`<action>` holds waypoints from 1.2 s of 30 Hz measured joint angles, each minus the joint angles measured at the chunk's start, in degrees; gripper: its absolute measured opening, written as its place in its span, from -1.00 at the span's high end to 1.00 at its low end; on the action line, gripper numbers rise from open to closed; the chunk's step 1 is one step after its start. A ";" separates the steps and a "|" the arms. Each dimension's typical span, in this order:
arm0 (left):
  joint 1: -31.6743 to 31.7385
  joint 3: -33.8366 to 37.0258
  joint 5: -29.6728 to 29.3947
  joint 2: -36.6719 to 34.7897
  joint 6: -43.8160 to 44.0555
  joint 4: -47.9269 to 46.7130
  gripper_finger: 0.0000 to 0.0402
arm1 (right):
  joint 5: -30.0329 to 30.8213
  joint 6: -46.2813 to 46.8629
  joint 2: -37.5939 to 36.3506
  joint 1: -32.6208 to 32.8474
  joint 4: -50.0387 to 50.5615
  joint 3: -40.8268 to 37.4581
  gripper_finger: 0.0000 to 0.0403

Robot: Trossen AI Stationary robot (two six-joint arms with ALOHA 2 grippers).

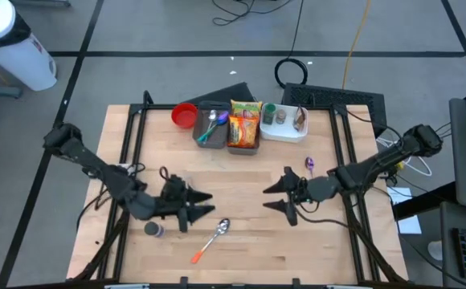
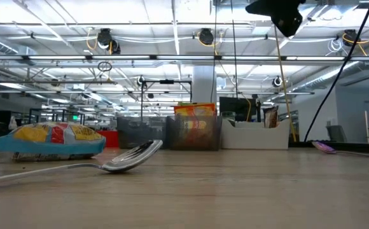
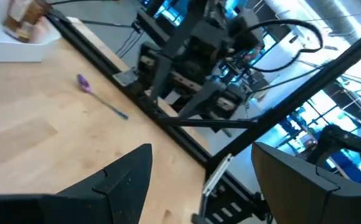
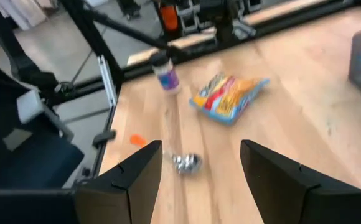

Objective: Pick & Place Food Item
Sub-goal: Put the purple and blue spoon into the left black bin

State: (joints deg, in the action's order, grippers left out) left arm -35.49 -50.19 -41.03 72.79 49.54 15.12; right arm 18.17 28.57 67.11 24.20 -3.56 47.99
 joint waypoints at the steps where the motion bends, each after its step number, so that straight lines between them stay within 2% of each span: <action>1: -0.21 -1.54 -0.24 1.61 -0.02 -0.04 -0.41 | 0.02 0.64 0.00 0.46 0.34 0.00 -0.04; 8: 0.30 -10.24 1.52 9.82 0.15 -4.62 -0.41 | 2.88 1.56 0.00 2.96 1.50 0.00 -0.04; 13: 1.76 -15.10 3.54 11.26 -2.09 -11.69 -0.41 | 2.82 2.24 -0.02 3.24 2.39 0.00 -0.04; 16: 3.44 -16.92 5.80 11.20 -4.10 -14.69 -0.41 | 0.90 2.60 -0.71 0.99 5.49 0.02 -0.04; 21: 6.63 -17.79 12.37 10.72 -7.20 -14.86 -0.41 | -16.32 4.90 -1.62 -10.88 23.54 2.72 -0.04; 26: 10.23 -17.84 20.45 10.78 -9.41 -15.44 -0.41 | -27.29 -5.51 -1.65 -24.12 41.82 7.55 -0.04; 29: 12.33 -17.84 24.96 10.74 -10.78 -16.13 -0.41 | -31.61 -13.11 -1.66 -32.42 48.92 10.34 -0.04; 36: 17.73 -17.82 35.77 10.74 -14.99 -19.22 -0.41 | -34.92 -23.93 2.00 -52.53 62.00 16.47 -0.04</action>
State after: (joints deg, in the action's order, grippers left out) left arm -17.76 -68.01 -5.25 83.53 34.55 -4.10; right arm -16.75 4.63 69.11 -28.33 58.43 64.45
